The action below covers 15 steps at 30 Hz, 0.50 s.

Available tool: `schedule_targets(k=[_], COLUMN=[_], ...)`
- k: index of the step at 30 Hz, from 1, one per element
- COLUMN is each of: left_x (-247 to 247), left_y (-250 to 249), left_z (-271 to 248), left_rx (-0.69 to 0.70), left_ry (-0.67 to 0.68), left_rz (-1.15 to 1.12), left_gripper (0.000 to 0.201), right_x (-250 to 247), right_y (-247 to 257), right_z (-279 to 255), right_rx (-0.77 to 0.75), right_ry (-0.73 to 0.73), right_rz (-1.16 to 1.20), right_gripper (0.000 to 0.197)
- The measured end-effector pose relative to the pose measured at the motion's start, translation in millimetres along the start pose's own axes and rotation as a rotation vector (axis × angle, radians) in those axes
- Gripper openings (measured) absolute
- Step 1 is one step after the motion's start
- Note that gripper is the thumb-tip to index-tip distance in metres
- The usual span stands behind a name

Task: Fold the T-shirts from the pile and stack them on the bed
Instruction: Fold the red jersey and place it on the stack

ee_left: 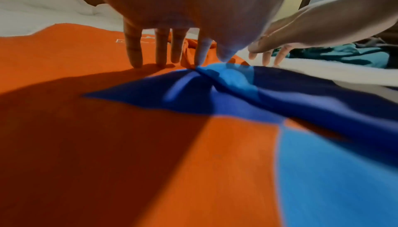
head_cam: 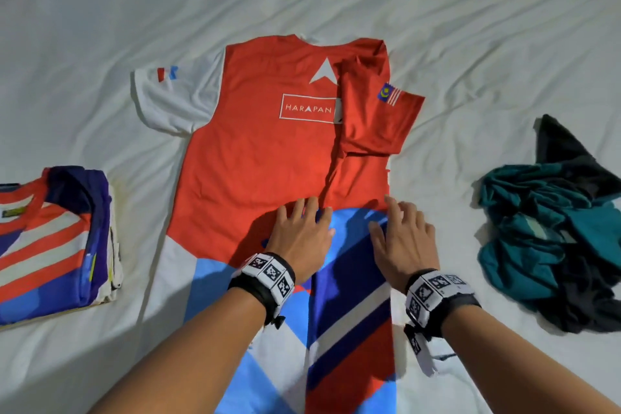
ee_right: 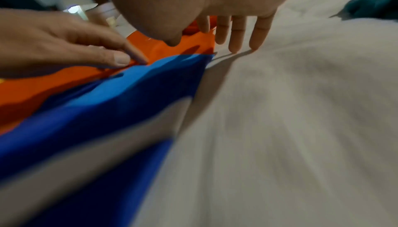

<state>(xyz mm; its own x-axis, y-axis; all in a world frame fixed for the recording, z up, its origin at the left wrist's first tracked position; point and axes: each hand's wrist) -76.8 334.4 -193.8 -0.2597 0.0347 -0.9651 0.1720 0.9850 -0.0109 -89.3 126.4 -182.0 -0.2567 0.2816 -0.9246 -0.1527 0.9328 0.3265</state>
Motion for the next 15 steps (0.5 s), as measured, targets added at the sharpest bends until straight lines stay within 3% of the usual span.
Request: schedule_targets(k=[2, 4, 10, 12, 15], left_x=[-16.8, -30.8, -56.4, -56.9, -52.3], left_y=[-5.8, -17.7, -68.1, -76.8, -83.3], left_z=[24.1, 53.1, 115.8, 129.2, 144.5], left_rx=[0.013, -0.016, 0.024, 0.032, 0.001], left_ry=[-0.076, -0.082, -0.038, -0.053, -0.063], left_rz=[-0.011, -0.048, -0.207, -0.199, -0.272], left_gripper=[0.026, 0.022, 0.066, 0.071, 0.04], right_x=[-16.4, -31.0, -62.8, -67.9, -69.6], right_y=[-11.9, -29.5, -74.5, -81.6, -86.0], right_z=[29.1, 62.7, 158.5, 185.4, 214.7], right_rx=[0.108, 0.178, 0.217, 0.236, 0.247], right_ry=[-0.059, -0.115, -0.239, -0.269, -0.222], right_rz=[0.109, 0.182, 0.317, 0.341, 0.321], right_gripper=[0.053, 0.053, 0.053, 0.053, 0.057])
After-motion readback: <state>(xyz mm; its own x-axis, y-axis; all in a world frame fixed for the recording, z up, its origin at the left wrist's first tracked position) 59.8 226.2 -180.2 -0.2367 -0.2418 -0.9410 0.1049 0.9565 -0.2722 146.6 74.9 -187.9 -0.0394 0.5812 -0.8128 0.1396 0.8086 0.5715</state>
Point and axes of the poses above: each hand's wrist, its own z-axis towards the middle knuckle, its own x-axis out of the palm, y = z × x, and after that the axes turned 13 degrees about -x, right-handed
